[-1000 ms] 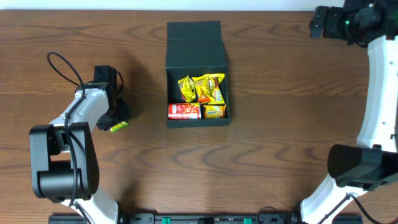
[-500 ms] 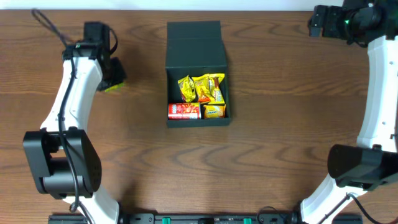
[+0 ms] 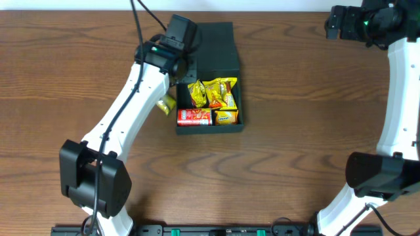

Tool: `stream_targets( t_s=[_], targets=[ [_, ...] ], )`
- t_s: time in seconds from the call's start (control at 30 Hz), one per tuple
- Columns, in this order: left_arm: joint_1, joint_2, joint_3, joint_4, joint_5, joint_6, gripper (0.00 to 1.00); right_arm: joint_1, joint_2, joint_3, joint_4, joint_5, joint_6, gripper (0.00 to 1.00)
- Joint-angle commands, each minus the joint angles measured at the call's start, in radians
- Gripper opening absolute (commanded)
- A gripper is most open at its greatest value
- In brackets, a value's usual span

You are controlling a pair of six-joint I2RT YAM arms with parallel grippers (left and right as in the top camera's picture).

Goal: Pack container
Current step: 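Lift the green Pandan snack toward the box's left side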

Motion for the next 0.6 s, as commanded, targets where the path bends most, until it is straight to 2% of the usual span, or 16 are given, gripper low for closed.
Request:
stream_targets(
  t_s=[0.0,0.13,0.2,0.23,0.37,0.47,0.57],
  targets=[
    [-0.002,0.043,0.008,-0.01,0.003,-0.012,0.27,-0.008,-0.002,0.001,-0.006,-0.008,-0.015,0.99],
    [0.01,0.053,0.006,-0.05,-0.066,-0.045,0.29,-0.008,-0.002,0.001,-0.01,-0.008,-0.014,0.99],
    [0.039,0.053,0.006,-0.095,-0.131,-0.066,0.38,-0.008,-0.002,0.001,-0.011,-0.008,-0.014,0.99],
    [0.062,0.053,0.006,-0.129,-0.133,-0.1,0.41,-0.008,-0.002,0.001,-0.012,-0.008,-0.014,0.99],
    [0.143,0.053,-0.042,-0.181,-0.038,-0.338,0.41,-0.008,-0.002,0.001,-0.014,-0.008,-0.014,0.99],
    [0.177,0.053,-0.165,-0.088,0.024,-0.515,0.42,-0.007,-0.002,0.001,-0.014,-0.008,-0.014,0.99],
    [0.177,0.053,-0.286,0.07,0.055,-0.595,0.56,-0.008,-0.002,0.001,-0.012,-0.008,-0.014,0.99]
  ],
)
